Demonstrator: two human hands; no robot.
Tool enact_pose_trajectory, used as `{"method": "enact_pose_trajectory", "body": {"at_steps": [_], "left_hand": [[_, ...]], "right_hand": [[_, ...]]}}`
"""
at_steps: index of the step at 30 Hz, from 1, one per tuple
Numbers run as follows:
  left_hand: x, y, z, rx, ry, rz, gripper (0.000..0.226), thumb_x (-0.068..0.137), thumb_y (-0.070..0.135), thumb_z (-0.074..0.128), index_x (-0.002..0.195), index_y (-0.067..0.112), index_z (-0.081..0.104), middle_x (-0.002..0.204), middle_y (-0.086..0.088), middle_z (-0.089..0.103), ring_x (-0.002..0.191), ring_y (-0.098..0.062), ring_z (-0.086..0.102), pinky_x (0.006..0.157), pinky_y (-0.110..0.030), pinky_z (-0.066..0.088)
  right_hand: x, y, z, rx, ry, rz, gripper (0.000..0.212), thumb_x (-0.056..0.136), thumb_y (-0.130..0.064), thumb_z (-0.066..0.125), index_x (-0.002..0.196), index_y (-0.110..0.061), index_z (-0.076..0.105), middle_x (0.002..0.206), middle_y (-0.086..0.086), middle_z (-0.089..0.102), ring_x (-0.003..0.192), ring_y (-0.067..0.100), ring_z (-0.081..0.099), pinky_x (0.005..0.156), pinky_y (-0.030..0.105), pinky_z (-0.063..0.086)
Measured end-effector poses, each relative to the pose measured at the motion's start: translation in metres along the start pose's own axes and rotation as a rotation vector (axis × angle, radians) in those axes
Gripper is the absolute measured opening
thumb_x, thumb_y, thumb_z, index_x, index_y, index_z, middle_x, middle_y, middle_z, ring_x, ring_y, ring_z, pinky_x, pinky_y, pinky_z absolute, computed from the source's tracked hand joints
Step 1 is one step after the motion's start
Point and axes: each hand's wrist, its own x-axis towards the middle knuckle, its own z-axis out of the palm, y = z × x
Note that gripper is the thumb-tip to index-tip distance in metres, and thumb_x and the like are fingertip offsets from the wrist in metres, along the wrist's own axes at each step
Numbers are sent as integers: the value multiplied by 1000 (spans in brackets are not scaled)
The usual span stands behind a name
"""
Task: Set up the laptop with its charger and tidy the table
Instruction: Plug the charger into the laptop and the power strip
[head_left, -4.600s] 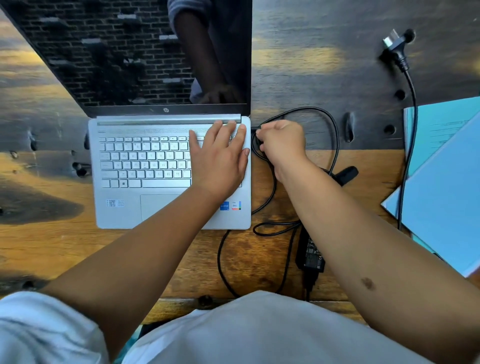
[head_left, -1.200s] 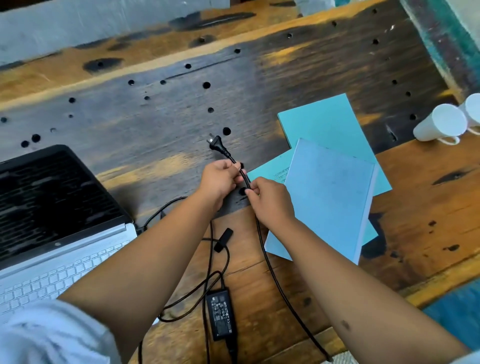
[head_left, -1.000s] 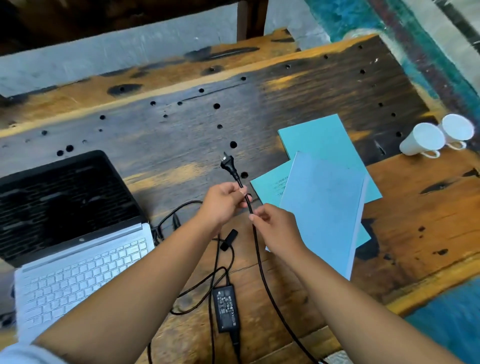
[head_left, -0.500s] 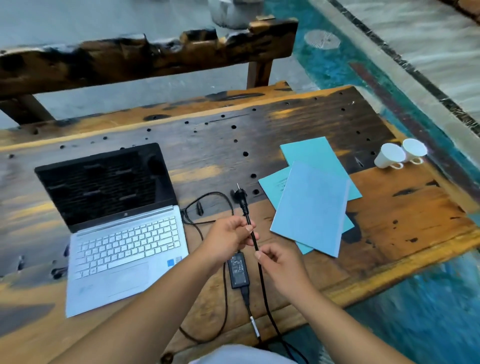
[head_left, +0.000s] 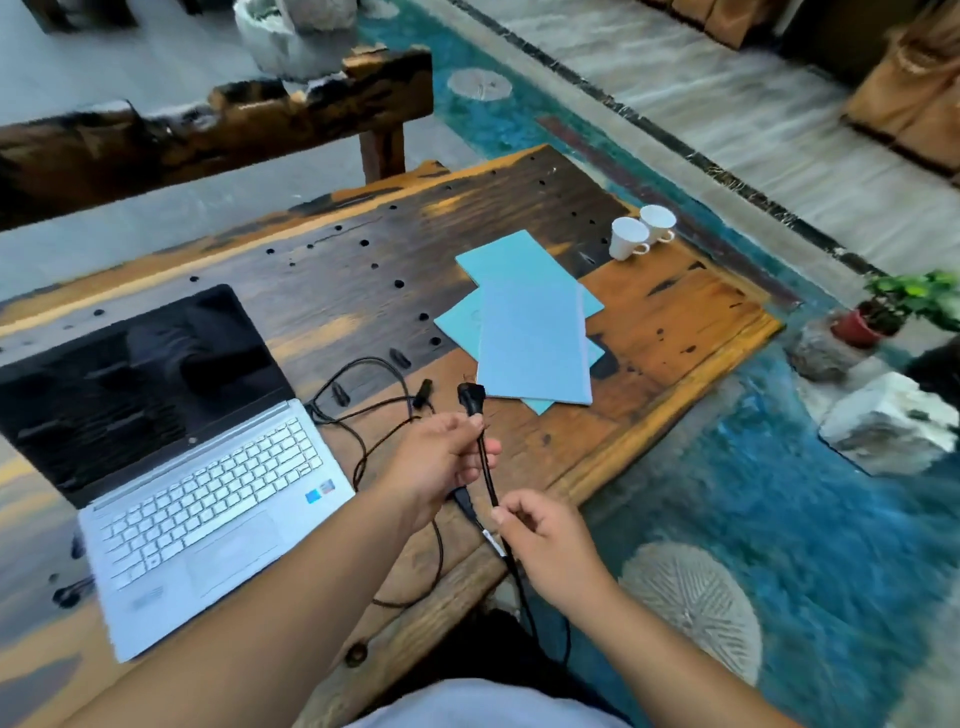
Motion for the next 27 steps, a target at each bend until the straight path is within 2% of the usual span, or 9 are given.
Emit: {"method": "enact_pose_trajectory", "body": {"at_steps": [2,4,8,9,11,15,19,24,27], "left_hand": [[-8,-8,18,53,-81,-14,15,101,22,52,95,10,59,72,-2,73,60,-8,64,53,-16,49],[-16,-18,38,102,-163,-35,16,101,22,51,91,12,58,70,-1,73,58,-7,64,53,-15,49],[-32,-46,80,247,-266,-91,18,101,21,51,87,14,58,74,-3,74,62,-11,67,65,-23,52],[-37,-54,90,271,-275,-98,19,101,21,52,85,14,59,75,-4,75,63,-11,68,67,-25,52],[-48,-71,109,303,-287,-109,19,100,19,54,82,14,59,74,-2,75,60,-8,67,63,-21,52],[-62,-103,138,396,-336,-100,17,98,17,56,83,10,60,75,-5,68,51,-4,56,47,-14,42],[-78,-142,159,477,-364,-142,24,97,21,58,78,9,66,80,-17,58,55,-12,45,49,-21,32],[-103,-202,183,459,-331,-244,26,97,26,58,79,10,66,65,-3,64,52,-12,48,51,-25,36],[-117,-231,195,478,-342,-271,26,97,24,57,77,9,64,63,-2,63,50,-13,48,49,-26,37]], "right_hand": [[-23,7,-3,38,82,29,16,88,-32,59,75,-22,60,60,-11,47,62,5,43,61,30,36],[-45,12,-6,102,165,70,19,89,-31,57,77,-17,61,64,-3,52,65,10,46,64,32,38],[-85,25,-22,190,377,185,26,95,-18,59,72,-27,67,64,-12,64,63,2,55,62,19,43],[-94,29,-28,215,417,214,25,95,-18,59,72,-26,68,63,-12,64,61,3,54,61,18,43],[-111,38,-36,293,471,256,24,94,-16,60,72,-21,68,60,-10,62,59,5,53,58,19,42],[-148,59,-48,382,518,300,21,93,-12,62,73,-13,69,62,-5,63,60,5,52,59,20,41],[-188,83,-61,393,494,345,19,94,-14,60,76,-14,67,61,-5,63,53,3,46,54,18,36],[-235,119,-67,463,497,412,21,92,-10,61,74,-18,67,61,-3,66,54,7,55,56,17,43],[-258,143,-64,546,516,453,24,93,-6,60,72,-16,66,59,-5,66,54,7,58,54,16,46]]}}
